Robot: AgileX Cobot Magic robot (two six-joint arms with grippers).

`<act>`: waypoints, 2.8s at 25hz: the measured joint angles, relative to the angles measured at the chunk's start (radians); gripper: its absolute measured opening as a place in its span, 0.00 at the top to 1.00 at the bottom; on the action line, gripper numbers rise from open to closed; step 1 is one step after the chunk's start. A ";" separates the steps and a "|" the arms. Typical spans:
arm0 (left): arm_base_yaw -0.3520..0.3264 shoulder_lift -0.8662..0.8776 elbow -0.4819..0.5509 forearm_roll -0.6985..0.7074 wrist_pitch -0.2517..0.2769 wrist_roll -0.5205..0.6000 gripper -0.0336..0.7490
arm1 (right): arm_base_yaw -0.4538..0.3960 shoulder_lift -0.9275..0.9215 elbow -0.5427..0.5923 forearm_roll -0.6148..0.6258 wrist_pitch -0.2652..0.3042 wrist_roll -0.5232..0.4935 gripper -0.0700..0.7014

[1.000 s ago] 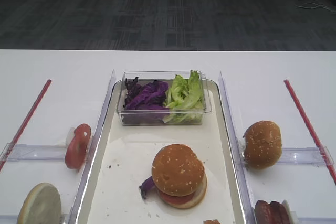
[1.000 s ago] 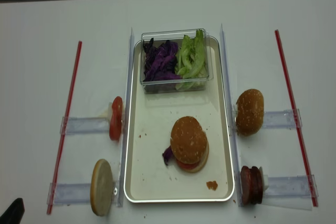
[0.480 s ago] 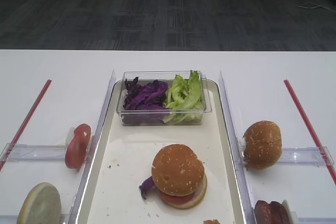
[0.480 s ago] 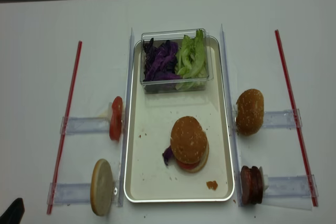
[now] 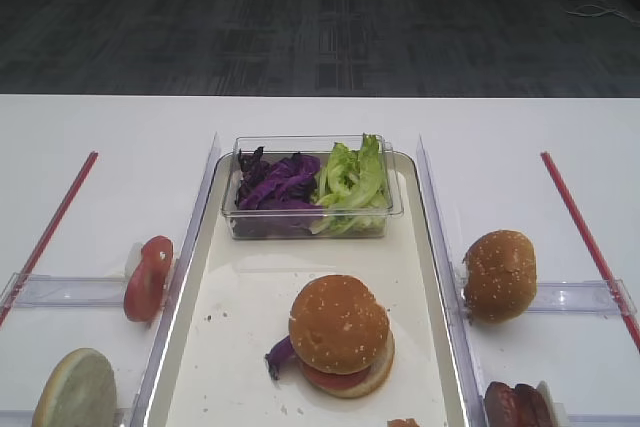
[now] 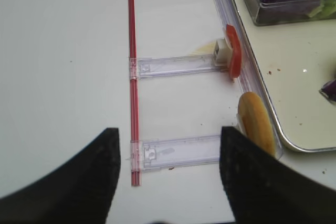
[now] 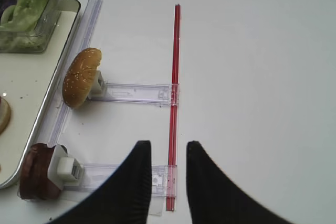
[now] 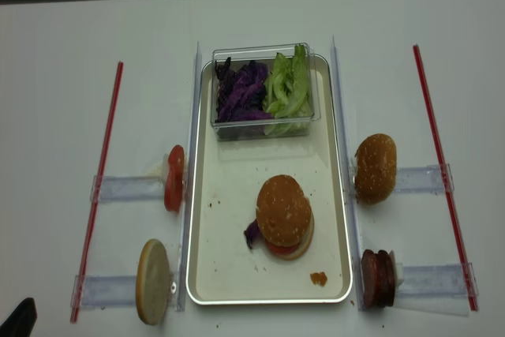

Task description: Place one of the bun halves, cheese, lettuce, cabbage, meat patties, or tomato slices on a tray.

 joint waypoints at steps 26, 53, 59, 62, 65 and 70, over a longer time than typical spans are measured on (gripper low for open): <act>0.000 0.000 0.000 0.000 0.000 0.000 0.45 | 0.000 0.000 0.000 0.000 0.000 0.002 0.82; 0.000 0.000 0.000 0.000 0.000 0.000 0.45 | 0.000 0.000 0.000 0.000 0.000 0.002 0.85; 0.000 0.000 0.000 0.000 0.000 0.000 0.45 | 0.000 0.000 0.000 0.000 0.000 0.002 0.85; 0.000 0.000 0.000 0.000 0.000 0.000 0.45 | 0.000 0.000 0.000 0.000 0.000 0.002 0.85; 0.000 0.000 0.000 0.000 0.000 0.000 0.45 | 0.000 0.000 0.000 0.000 0.000 0.002 0.85; 0.000 0.000 0.000 0.000 0.000 0.000 0.45 | 0.000 0.000 0.000 0.000 0.000 0.002 0.85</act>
